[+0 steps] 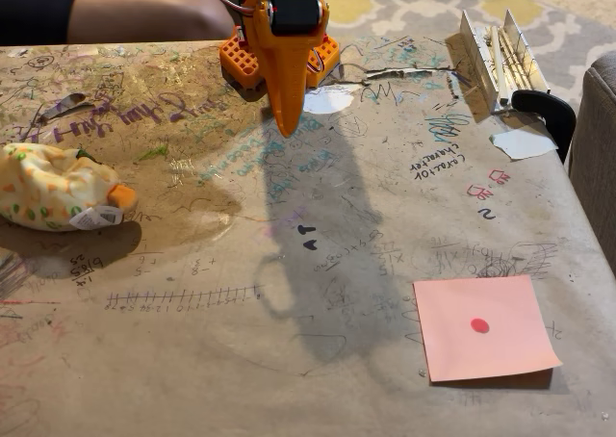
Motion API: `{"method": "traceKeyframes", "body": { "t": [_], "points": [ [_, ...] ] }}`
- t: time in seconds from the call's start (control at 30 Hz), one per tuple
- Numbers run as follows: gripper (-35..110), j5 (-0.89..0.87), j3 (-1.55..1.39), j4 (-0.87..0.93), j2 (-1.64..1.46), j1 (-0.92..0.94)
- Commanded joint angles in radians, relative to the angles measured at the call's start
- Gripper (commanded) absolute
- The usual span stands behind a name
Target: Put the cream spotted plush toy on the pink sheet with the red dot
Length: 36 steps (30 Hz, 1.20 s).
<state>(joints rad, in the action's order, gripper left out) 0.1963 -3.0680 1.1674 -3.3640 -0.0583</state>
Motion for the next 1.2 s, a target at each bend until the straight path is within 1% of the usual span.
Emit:
{"method": "traceKeyframes", "body": {
  "t": [0.0,0.63,0.73,0.8,0.87,1.0,1.07,1.13,1.17],
  "points": [
    [0,-0.011,0.011,-0.011,-0.008,0.003],
    [0,-0.005,0.009,-0.031,-0.008,0.008],
    [0,0.006,0.098,-0.034,0.008,0.038],
    [0,0.009,0.250,-0.026,0.150,0.083],
    [0,0.018,0.446,-0.021,0.425,0.170],
    [0,0.057,0.807,-0.025,0.989,0.489],
    [2,0.104,0.900,-0.043,1.167,0.630],
    [5,0.146,0.936,-0.104,1.279,0.739],
    [9,0.166,0.950,-0.135,1.322,0.775]
  ]
}}
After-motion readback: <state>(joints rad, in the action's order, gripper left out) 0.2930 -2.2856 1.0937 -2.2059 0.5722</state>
